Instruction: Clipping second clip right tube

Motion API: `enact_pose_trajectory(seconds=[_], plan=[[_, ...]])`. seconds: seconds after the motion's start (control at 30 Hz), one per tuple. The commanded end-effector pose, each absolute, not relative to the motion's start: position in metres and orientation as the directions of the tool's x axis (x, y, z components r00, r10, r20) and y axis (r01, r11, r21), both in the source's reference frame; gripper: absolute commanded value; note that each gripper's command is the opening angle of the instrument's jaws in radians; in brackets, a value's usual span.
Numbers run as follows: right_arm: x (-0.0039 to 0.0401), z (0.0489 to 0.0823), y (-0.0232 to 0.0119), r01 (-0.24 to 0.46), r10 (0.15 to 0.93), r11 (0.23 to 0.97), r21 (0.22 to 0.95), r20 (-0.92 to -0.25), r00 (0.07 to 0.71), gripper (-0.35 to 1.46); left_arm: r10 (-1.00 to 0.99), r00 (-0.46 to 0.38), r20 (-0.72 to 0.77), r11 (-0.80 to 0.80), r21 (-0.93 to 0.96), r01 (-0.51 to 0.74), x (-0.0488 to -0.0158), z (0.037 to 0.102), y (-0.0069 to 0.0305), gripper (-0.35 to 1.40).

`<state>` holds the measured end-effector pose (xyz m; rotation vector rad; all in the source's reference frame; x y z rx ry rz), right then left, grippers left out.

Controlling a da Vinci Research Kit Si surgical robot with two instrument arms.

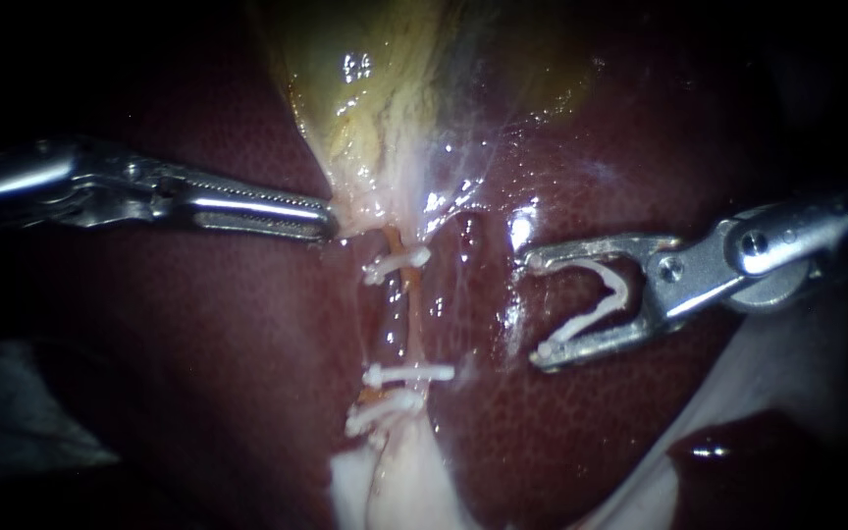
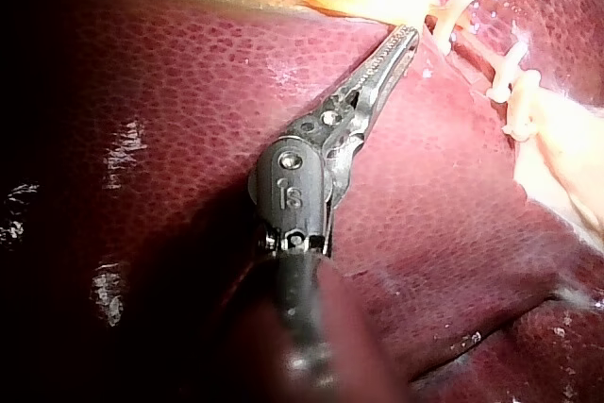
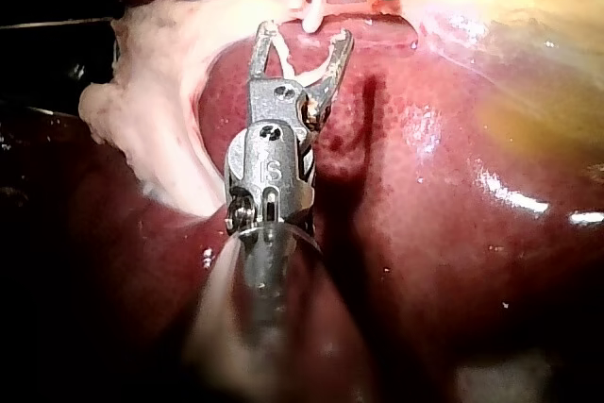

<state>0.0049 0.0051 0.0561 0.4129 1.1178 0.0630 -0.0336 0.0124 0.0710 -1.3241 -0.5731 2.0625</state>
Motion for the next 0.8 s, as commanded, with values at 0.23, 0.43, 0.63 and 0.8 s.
enact_pose_trajectory(seconds=[0.23, 0.43, 0.63, 0.8], plan=[[0.0048, 0.0562, 0.0051, 0.155, 0.254, 0.923, 0.353, -0.859, 0.444, 0.50, 0.703, -0.310, -0.640, -0.710, -0.658, -0.253, -0.0321, 0.0694, 0.0126, -0.35], [0.0048, 0.0563, 0.0052, 0.152, 0.254, 0.924, 0.352, -0.859, 0.445, 0.50, 0.715, -0.275, -0.642, -0.698, -0.667, -0.258, -0.0297, 0.0658, 0.0140, -0.35], [0.0048, 0.0563, 0.0052, 0.152, 0.254, 0.924, 0.352, -0.859, 0.445, 0.50, 0.716, -0.235, -0.657, -0.698, -0.667, -0.261, -0.0278, 0.0621, 0.0153, -0.35], [0.0048, 0.0563, 0.0052, 0.152, 0.254, 0.924, 0.352, -0.859, 0.445, 0.50, 0.710, -0.229, -0.666, -0.703, -0.662, -0.259, -0.0275, 0.0612, 0.0154, -0.35]])
